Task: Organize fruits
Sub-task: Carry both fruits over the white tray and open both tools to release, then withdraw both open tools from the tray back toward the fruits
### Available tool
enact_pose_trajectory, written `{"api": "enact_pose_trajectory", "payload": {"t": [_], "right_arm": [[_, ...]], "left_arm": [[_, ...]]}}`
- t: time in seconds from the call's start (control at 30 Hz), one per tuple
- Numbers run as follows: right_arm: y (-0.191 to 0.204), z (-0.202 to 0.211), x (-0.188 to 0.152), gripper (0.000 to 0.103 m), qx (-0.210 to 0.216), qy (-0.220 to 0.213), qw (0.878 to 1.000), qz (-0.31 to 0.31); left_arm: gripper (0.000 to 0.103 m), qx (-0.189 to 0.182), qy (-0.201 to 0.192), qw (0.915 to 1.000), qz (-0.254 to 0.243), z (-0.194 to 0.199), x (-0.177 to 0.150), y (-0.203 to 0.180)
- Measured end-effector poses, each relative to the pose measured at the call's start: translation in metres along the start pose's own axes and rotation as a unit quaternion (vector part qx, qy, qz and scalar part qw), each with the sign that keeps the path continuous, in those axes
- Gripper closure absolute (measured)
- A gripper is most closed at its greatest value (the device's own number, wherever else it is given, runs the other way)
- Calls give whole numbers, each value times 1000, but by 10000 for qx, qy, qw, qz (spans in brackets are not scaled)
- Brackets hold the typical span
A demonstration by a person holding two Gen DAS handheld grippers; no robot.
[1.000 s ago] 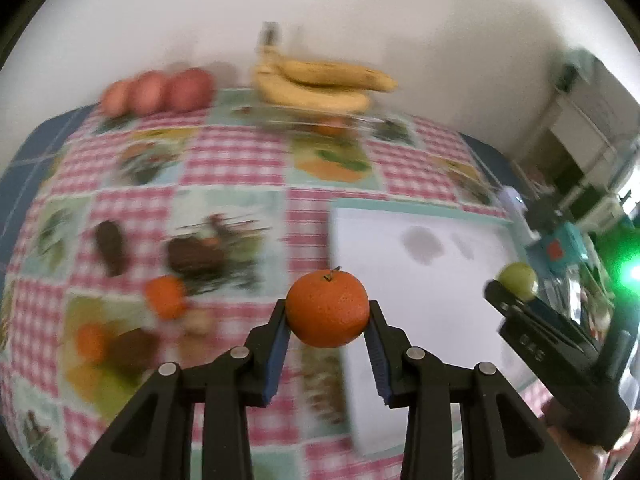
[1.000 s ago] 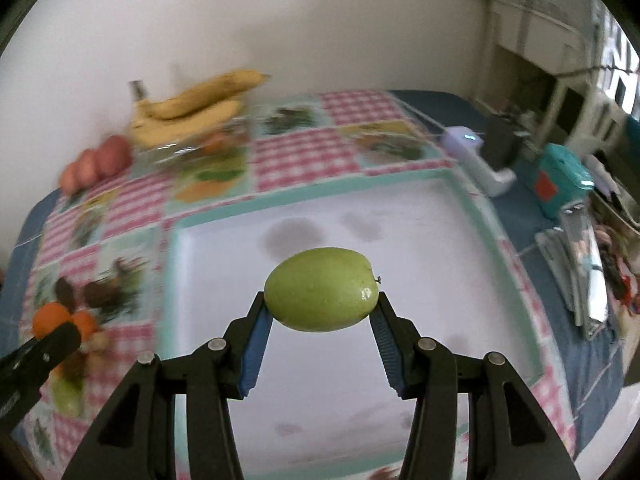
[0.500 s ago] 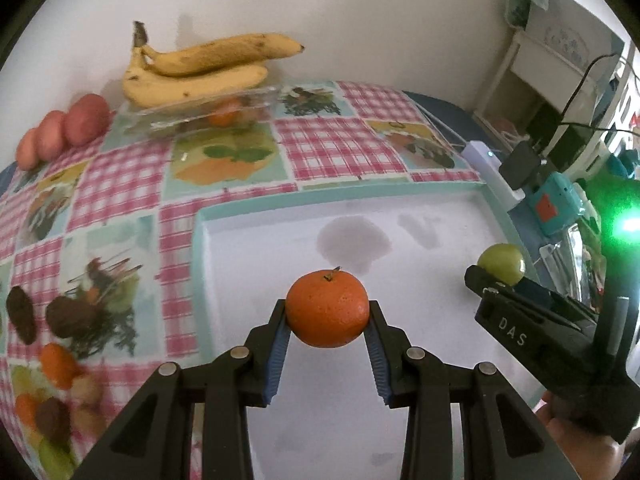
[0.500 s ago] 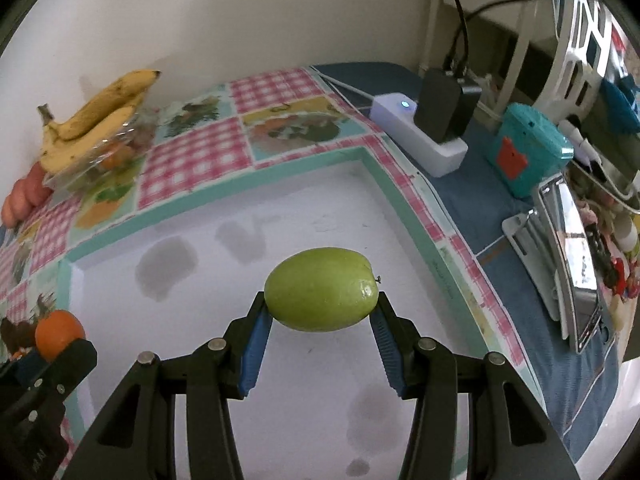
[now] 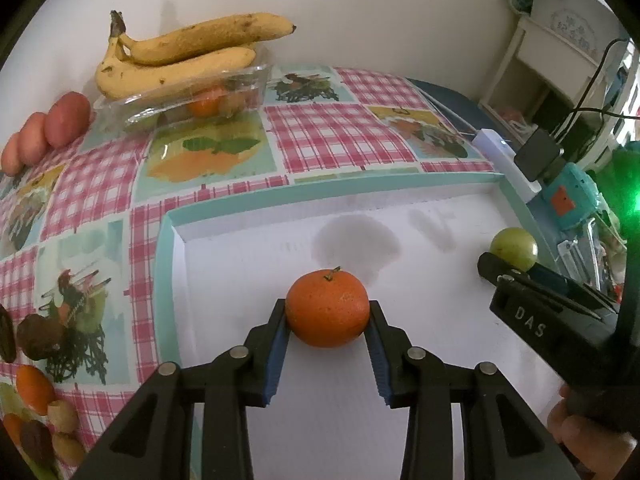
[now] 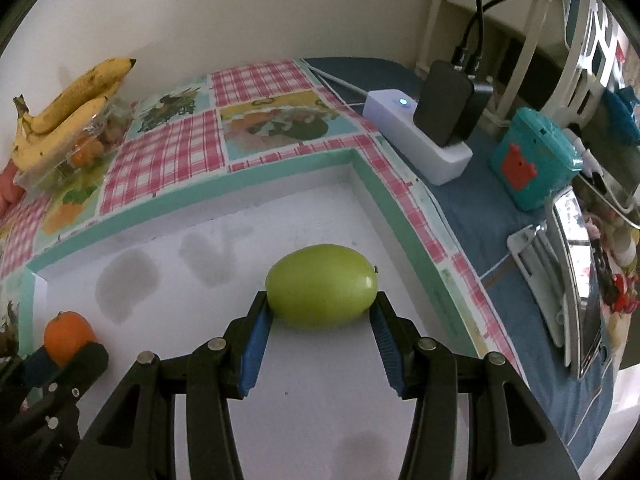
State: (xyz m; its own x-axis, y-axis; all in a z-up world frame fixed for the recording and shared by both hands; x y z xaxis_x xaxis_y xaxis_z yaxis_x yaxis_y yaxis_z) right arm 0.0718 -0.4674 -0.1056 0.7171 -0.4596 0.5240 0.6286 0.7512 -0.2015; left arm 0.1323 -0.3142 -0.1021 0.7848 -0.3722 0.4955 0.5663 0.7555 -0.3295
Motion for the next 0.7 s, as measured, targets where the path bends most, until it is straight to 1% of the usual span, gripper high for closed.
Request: {"api": "enact_pose_trajectory", "payload": {"t": [0.13,0.23,0.3,0.37,0.43,0.47,0.5,0.53,0.63,0.7], "right_arm": [[-3,-3,1,51,106,64,9998,-128],[-3,-2,2,51,82,101,9999,-97],[-2,-1,2,51,37,130,9999,-66],[-3,-1,3,48,-50,148,9999,-18],[-4,3,3,42,-125,167,9998,17],[-5,7,4,41,-102,149,9998,-2],[-7,12,4,38,-65,132,9999,-41],[-8,15,5,34,-56,124,9999,-71],[-12,29,5,33,5,90,9998,-172],[-12,40,2,32,70,64,9997,-203]], "left_arm": [[63,61,65,9999,-76,-1,0,-2],[60,66,181,9998,-101,1,-2,-4],[50,83,245,9996,-149,3,-4,-7],[43,138,207,9995,-213,10,-4,-11],[39,98,152,9994,-280,21,-4,-15],[35,95,150,9993,-318,27,-6,-17],[31,109,136,9993,-339,31,-7,-18],[29,151,92,9992,-366,38,-9,-19],[23,255,42,9991,-341,54,-19,-17],[14,325,74,9991,-272,63,-27,-11]]}}
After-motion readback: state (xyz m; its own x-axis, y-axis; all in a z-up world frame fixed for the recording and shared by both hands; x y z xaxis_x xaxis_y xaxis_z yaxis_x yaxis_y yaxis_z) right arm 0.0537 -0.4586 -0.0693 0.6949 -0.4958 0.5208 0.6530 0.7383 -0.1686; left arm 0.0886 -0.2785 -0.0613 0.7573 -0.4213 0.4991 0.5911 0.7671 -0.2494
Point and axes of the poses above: each gripper's, at about its wrist camera, not at the fingertips, and z roughly against the way its jaws point, y to its left, x to its top, the point moved 5 cm from there along -z, roughly the way its jaws point, and after that the axes turned 10 degrees about -x, right-handed, at the moved point
